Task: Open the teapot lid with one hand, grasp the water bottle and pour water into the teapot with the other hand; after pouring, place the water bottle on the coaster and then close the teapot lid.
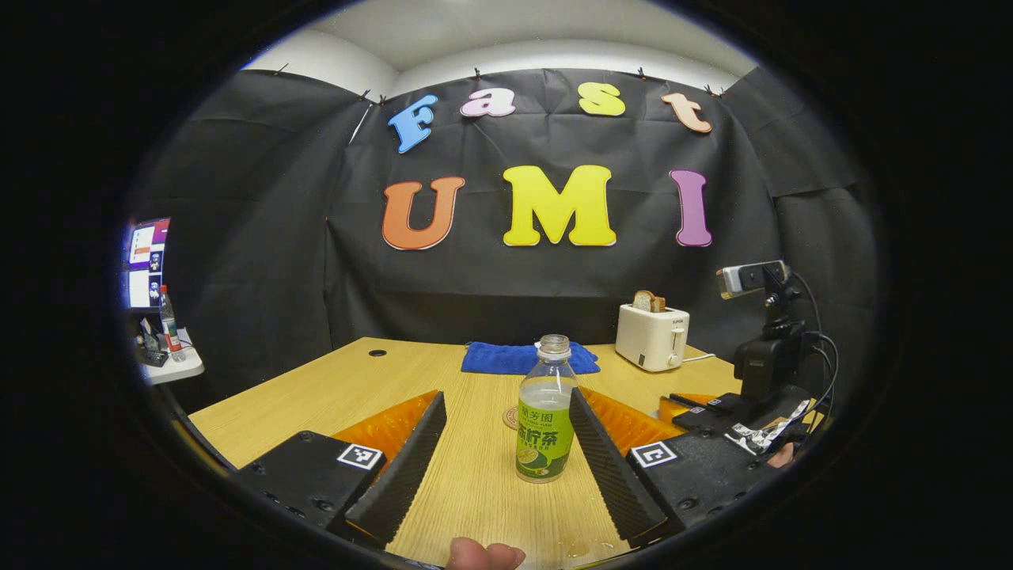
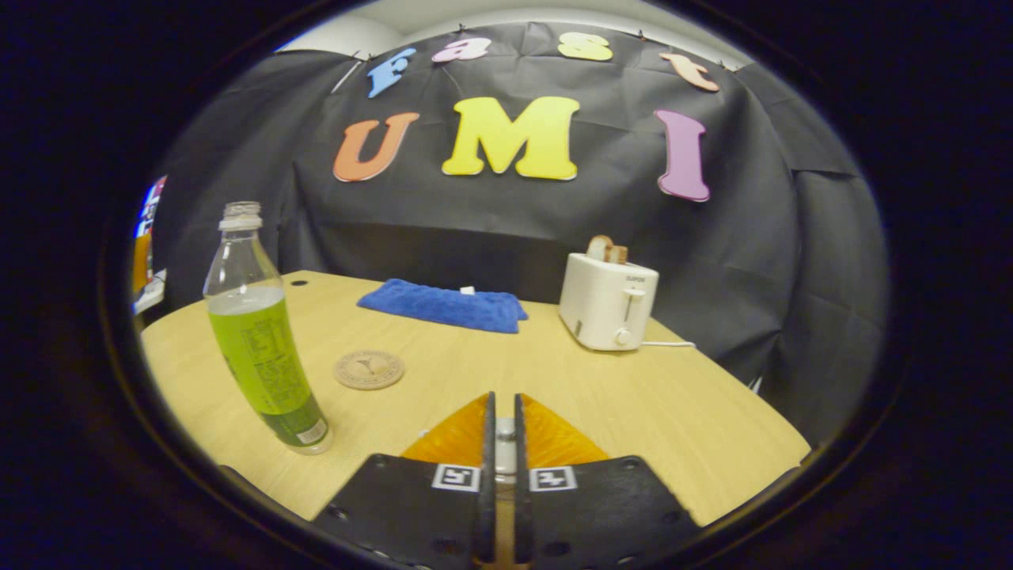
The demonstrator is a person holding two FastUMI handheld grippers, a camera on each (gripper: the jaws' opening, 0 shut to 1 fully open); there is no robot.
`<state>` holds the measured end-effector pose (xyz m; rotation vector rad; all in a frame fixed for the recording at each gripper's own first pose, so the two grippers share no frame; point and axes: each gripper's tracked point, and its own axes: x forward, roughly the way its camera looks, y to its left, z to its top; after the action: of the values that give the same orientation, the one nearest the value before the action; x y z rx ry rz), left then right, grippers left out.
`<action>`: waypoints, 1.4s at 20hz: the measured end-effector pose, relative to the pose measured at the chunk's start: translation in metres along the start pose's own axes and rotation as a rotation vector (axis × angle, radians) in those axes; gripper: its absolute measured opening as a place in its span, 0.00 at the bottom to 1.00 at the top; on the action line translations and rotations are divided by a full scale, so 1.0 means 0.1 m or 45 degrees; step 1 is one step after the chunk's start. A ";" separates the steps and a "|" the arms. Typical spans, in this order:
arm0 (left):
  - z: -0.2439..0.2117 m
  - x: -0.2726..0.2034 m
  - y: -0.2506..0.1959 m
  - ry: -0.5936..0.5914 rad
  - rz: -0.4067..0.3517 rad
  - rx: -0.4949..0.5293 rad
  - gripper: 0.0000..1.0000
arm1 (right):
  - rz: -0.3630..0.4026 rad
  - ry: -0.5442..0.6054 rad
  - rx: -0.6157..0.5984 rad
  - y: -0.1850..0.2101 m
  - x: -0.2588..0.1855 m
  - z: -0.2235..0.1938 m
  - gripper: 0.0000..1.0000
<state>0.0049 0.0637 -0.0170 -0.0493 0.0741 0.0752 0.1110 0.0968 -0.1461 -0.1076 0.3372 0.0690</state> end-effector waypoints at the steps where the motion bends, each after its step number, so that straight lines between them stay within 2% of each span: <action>1: 0.01 0.01 0.01 -0.001 0.001 0.001 0.98 | 0.007 -0.005 0.005 0.03 -0.01 0.01 0.10; 4: -0.02 0.03 0.01 0.006 -0.001 -0.013 0.98 | 0.025 0.000 0.010 0.03 -0.01 0.03 0.07; 5: -0.03 0.03 0.01 0.012 -0.002 -0.012 0.98 | 0.030 -0.004 0.011 0.03 -0.02 0.02 0.00; 12: -0.12 0.06 0.00 0.038 -0.016 -0.033 0.98 | 0.084 -0.087 0.076 0.01 -0.09 0.24 0.00; 17: -0.34 0.14 -0.21 0.113 -0.098 -0.110 0.98 | 0.117 -0.119 0.080 -0.11 -0.29 0.41 0.00; 20: -0.61 0.17 -0.34 0.206 -0.136 -0.110 0.98 | 0.120 -0.155 0.076 -0.22 -0.46 0.45 0.00; 28: -0.98 0.47 -0.49 0.264 -0.098 -0.049 0.98 | 0.109 -0.150 0.074 -0.49 -0.65 0.38 0.00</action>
<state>0.0486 0.0135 -0.1160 -0.0982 0.2781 -0.0059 0.0660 0.0497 -0.0845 -0.0313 0.2261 0.1499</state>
